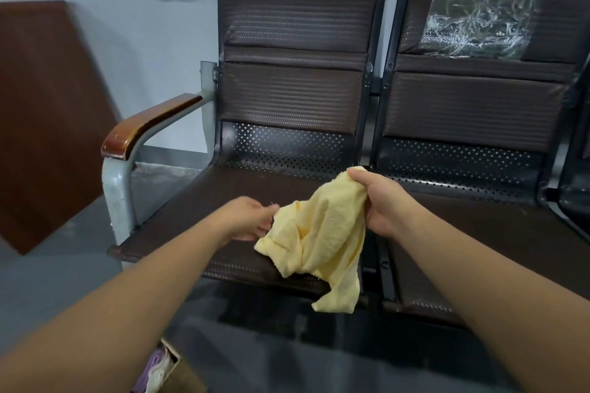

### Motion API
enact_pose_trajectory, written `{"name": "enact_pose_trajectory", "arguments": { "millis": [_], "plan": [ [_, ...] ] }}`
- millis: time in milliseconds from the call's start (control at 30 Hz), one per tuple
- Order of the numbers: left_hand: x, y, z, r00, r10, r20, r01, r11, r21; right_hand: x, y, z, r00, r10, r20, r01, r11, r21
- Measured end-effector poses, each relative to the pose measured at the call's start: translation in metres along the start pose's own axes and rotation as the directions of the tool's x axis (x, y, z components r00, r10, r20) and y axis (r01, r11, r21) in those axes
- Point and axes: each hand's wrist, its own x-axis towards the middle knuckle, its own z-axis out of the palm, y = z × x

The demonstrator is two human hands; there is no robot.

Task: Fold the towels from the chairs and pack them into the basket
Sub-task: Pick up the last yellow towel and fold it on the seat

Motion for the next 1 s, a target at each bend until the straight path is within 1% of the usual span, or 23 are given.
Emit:
{"name": "enact_pose_trajectory", "arguments": {
  "millis": [33, 67, 100, 167, 200, 233, 267, 333, 367, 400, 467, 500, 533, 600, 667, 700, 733, 767, 800, 833, 867, 900, 1000],
  "plan": [
    [0.003, -0.008, 0.008, 0.999, 0.016, 0.028, -0.020, 0.985, 0.171, 0.002, 0.003, -0.001, 1.000, -0.008, -0.010, 0.007, 0.999, -0.050],
    [0.004, -0.013, 0.015, 0.997, 0.033, 0.072, -0.053, 0.954, 0.294, 0.004, 0.005, -0.003, 1.000, -0.018, -0.014, 0.016, 0.994, -0.107],
    [0.005, -0.016, 0.021, 0.990, 0.047, 0.134, -0.092, 0.931, 0.354, 0.005, 0.008, -0.004, 1.000, -0.024, -0.015, 0.022, 0.988, -0.152],
    [0.008, -0.019, 0.035, 0.962, 0.033, 0.272, -0.139, 0.915, 0.380, 0.009, 0.014, -0.008, 1.000, -0.019, -0.021, 0.015, 0.981, -0.193],
    [0.011, -0.020, 0.044, 0.952, 0.014, 0.306, -0.147, 0.896, 0.418, 0.010, 0.016, -0.009, 1.000, -0.013, -0.028, 0.007, 0.981, -0.195],
    [0.015, -0.024, 0.055, 0.954, 0.016, 0.300, -0.168, 0.857, 0.487, 0.011, 0.017, -0.010, 0.999, -0.009, -0.032, 0.003, 0.982, -0.189],
    [0.016, -0.029, 0.065, 0.962, 0.036, 0.272, -0.194, 0.792, 0.579, 0.013, 0.019, -0.011, 0.999, -0.008, -0.036, 0.002, 0.983, -0.183],
    [0.017, -0.035, 0.081, 0.974, 0.120, 0.190, -0.222, 0.655, 0.722, 0.016, 0.021, -0.012, 0.999, -0.010, -0.038, 0.003, 0.983, -0.185],
    [0.020, -0.037, 0.085, 0.971, 0.179, 0.156, -0.235, 0.620, 0.749, 0.017, 0.021, -0.012, 0.999, -0.012, -0.037, 0.005, 0.982, -0.190],
    [0.022, -0.037, 0.085, 0.964, 0.229, 0.137, -0.252, 0.613, 0.749, 0.018, 0.021, -0.013, 0.999, -0.017, -0.036, 0.010, 0.980, -0.196],
    [0.027, -0.036, 0.078, 0.949, 0.298, 0.103, -0.281, 0.649, 0.707, 0.021, 0.021, -0.015, 0.998, -0.031, -0.046, 0.021, 0.978, -0.209],
    [0.029, -0.034, 0.072, 0.943, 0.326, 0.061, -0.284, 0.698, 0.658, 0.023, 0.021, -0.015, 0.998, -0.039, -0.053, 0.027, 0.976, -0.217],
    [0.030, -0.030, 0.064, 0.939, 0.343, -0.009, -0.276, 0.771, 0.574, 0.026, 0.020, -0.016, 0.997, -0.050, -0.064, 0.034, 0.973, -0.227],
    [0.027, -0.017, 0.047, 0.909, 0.356, -0.215, -0.272, 0.900, 0.341, 0.031, 0.017, -0.019, 0.993, -0.071, -0.098, 0.047, 0.972, -0.232],
    [0.023, 0.001, 0.026, 0.865, 0.311, -0.393, -0.288, 0.950, 0.119, 0.034, 0.012, -0.021, 0.986, -0.076, -0.146, 0.051, 0.985, -0.168],
    [0.021, 0.006, 0.016, 0.858, 0.241, -0.455, -0.288, 0.957, -0.037, 0.035, 0.008, -0.022, 0.982, -0.075, -0.173, 0.055, 0.992, -0.116],
    [0.022, 0.010, 0.006, 0.865, 0.144, -0.481, -0.291, 0.924, -0.248, 0.035, 0.005, -0.023, 0.979, -0.069, -0.192, 0.057, 0.996, -0.066],
    [0.023, 0.010, -0.001, 0.891, 0.034, -0.453, -0.274, 0.835, -0.477, 0.035, 0.003, -0.024, 0.978, -0.061, -0.199, 0.056, 0.998, -0.026],
    [0.022, 0.010, -0.008, 0.921, -0.059, -0.385, -0.232, 0.711, -0.664, 0.033, 0.001, -0.025, 0.980, -0.053, -0.190, 0.055, 0.998, 0.002],
    [0.021, 0.007, -0.013, 0.945, -0.119, -0.305, -0.178, 0.593, -0.785, 0.032, 0.000, -0.025, 0.985, -0.043, -0.169, 0.047, 0.999, 0.022],
    [0.018, 0.006, -0.017, 0.959, -0.145, -0.243, -0.134, 0.523, -0.841, 0.030, 0.001, -0.026, 0.990, -0.028, -0.135, 0.033, 0.999, 0.038],
    [0.016, 0.004, -0.020, 0.968, -0.147, -0.202, -0.105, 0.494, -0.863, 0.029, 0.002, -0.026, 0.995, -0.019, -0.093, 0.025, 0.998, 0.057],
    [0.007, 0.009, -0.027, 0.984, -0.119, -0.133, -0.064, 0.460, -0.886, 0.024, 0.001, -0.023, 0.998, -0.048, 0.036, 0.042, 0.985, 0.168]
  ]
}}
